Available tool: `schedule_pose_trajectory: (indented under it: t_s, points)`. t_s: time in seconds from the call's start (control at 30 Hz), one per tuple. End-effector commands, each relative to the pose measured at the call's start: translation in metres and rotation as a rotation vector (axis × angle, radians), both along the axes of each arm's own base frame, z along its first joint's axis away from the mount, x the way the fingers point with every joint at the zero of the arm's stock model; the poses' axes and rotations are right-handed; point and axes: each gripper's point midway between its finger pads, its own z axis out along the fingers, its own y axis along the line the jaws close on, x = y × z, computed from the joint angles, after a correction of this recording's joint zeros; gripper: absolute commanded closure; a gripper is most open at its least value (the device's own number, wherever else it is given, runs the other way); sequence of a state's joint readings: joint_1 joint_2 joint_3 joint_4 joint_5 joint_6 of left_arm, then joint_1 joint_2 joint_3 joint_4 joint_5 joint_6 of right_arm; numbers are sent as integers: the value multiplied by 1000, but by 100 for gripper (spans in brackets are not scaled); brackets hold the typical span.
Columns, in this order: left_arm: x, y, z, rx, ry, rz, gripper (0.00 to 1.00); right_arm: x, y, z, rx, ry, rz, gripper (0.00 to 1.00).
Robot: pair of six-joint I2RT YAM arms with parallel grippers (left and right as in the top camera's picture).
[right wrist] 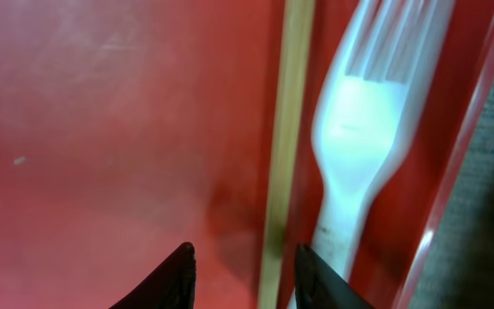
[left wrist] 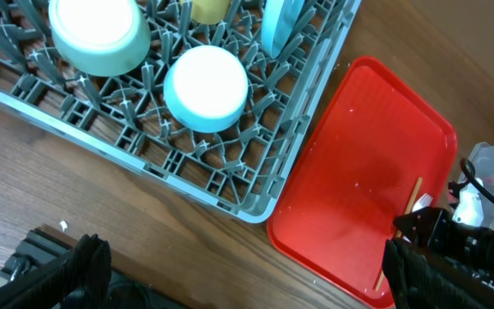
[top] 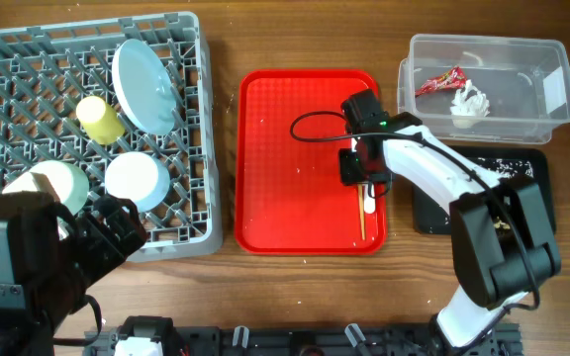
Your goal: Sort waste into correct bins and load items into the dishwasher rack
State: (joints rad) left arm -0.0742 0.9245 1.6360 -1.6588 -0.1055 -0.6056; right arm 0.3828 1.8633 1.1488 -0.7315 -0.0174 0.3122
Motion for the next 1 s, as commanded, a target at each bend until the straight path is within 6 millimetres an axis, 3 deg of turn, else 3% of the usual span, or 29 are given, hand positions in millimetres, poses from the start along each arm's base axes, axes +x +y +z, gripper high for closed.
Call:
schedule_pose_trajectory:
  t_s: [0.0, 0.2, 0.23, 0.27, 0.43, 0.53, 0.63, 0.67, 0.77, 0.87, 0.97]
  points:
    - [1, -1, -1, -13, 7, 7, 0, 1, -7, -12, -50, 8, -5, 62]
    - [1, -1, -1, -13, 7, 7, 0, -9, 2, -31, -10, 79, 3, 68]
    - [1, -1, -1, -13, 7, 7, 0, -11, 5, -34, 7, 95, 4, 78]
    - [0, -1, -1, -13, 7, 7, 0, -14, 8, -35, 23, 108, 6, 93]
    - [1, -1, -1, -13, 4, 7, 0, -19, 39, -18, 140, 147, 15, 96]
    - [1, -1, -1, -13, 4, 7, 0, -8, 66, 16, 264, 149, 31, 96]
    - [1, -1, -1, -13, 4, 7, 0, 10, 104, 78, 468, 105, 80, 96]
    - [1, -1, -1, -14, 4, 7, 0, 16, 121, 108, 574, 77, 115, 96]
    - [1, -1, -1, -14, 4, 7, 0, 26, 147, 161, 736, 19, 129, 96]
    - [2, -1, 0, -14, 2, 8, 0, 28, 182, 185, 833, -24, 120, 96]
    - [2, -1, 0, -14, 1, 7, 0, 23, 219, 185, 833, -65, 126, 96]
